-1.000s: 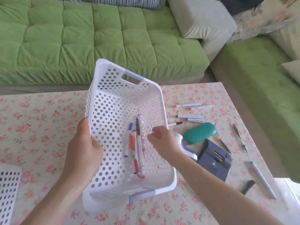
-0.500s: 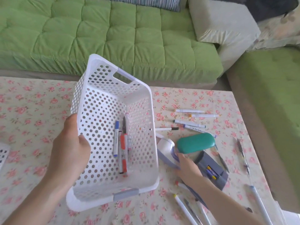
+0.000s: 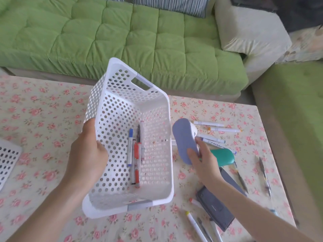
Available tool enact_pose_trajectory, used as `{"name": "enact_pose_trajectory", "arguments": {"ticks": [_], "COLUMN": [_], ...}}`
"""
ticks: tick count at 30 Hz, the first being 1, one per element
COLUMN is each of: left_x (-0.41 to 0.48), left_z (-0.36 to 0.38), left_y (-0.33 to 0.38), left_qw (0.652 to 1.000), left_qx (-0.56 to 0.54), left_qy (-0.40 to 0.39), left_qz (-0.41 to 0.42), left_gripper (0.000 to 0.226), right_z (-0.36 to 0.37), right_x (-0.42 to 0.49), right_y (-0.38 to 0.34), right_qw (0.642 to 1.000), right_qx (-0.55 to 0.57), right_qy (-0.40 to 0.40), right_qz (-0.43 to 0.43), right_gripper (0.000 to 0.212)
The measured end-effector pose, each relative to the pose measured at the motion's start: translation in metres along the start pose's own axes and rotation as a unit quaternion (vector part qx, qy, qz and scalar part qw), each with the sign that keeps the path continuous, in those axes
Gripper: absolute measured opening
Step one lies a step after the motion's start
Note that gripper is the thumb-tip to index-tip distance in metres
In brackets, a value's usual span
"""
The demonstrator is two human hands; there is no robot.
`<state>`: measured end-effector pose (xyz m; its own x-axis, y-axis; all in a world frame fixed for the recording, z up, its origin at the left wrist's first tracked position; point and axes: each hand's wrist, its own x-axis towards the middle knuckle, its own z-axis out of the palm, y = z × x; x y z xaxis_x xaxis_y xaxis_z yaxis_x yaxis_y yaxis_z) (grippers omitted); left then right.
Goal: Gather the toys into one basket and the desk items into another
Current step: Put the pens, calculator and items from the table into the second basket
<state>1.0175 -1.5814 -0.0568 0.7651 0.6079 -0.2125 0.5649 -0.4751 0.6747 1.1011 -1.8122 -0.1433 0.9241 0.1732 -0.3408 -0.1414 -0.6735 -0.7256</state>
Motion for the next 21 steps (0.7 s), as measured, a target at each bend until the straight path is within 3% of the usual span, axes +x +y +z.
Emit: {"name": "enact_pose_trajectory", "arguments": {"ticks": [4, 8, 11, 15, 17, 21], "left_x": [0.006, 0.015, 0.021, 0.035, 0.045, 0.061], "left_z": [0.008, 0.017, 0.020, 0.019, 0.019, 0.016], "left_y": [0.012, 0.015, 0.011, -0.001, -0.010, -0.026], "left_qw": [1.000, 0.999, 0.999, 0.999, 0.999, 0.999], "left_qx": [0.003, 0.003, 0.000, -0.001, 0.005, -0.009], "left_qy": [-0.013, -0.010, -0.001, 0.012, 0.021, 0.033], "left_qz": [0.018, 0.042, 0.045, 0.045, 0.036, 0.029], "left_gripper": [0.057, 0.055, 0.054, 0.053, 0.054, 0.056], "right_z": [0.022, 0.068, 0.089, 0.091, 0.086, 0.062], "right_x": [-0.010, -0.018, -0.020, -0.007, 0.004, 0.039], "right_y": [-0.037, -0.045, -0.041, -0.036, -0.037, -0.034], "right_qw": [0.995, 0.983, 0.977, 0.967, 0.969, 0.993], "right_qx": [-0.014, -0.030, -0.040, -0.066, -0.077, 0.002], "right_qy": [-0.075, -0.178, -0.207, -0.237, -0.204, -0.018], "right_qz": [-0.058, -0.029, -0.012, -0.063, -0.114, -0.116], "right_gripper": [0.044, 0.044, 0.045, 0.024, 0.024, 0.023]}}
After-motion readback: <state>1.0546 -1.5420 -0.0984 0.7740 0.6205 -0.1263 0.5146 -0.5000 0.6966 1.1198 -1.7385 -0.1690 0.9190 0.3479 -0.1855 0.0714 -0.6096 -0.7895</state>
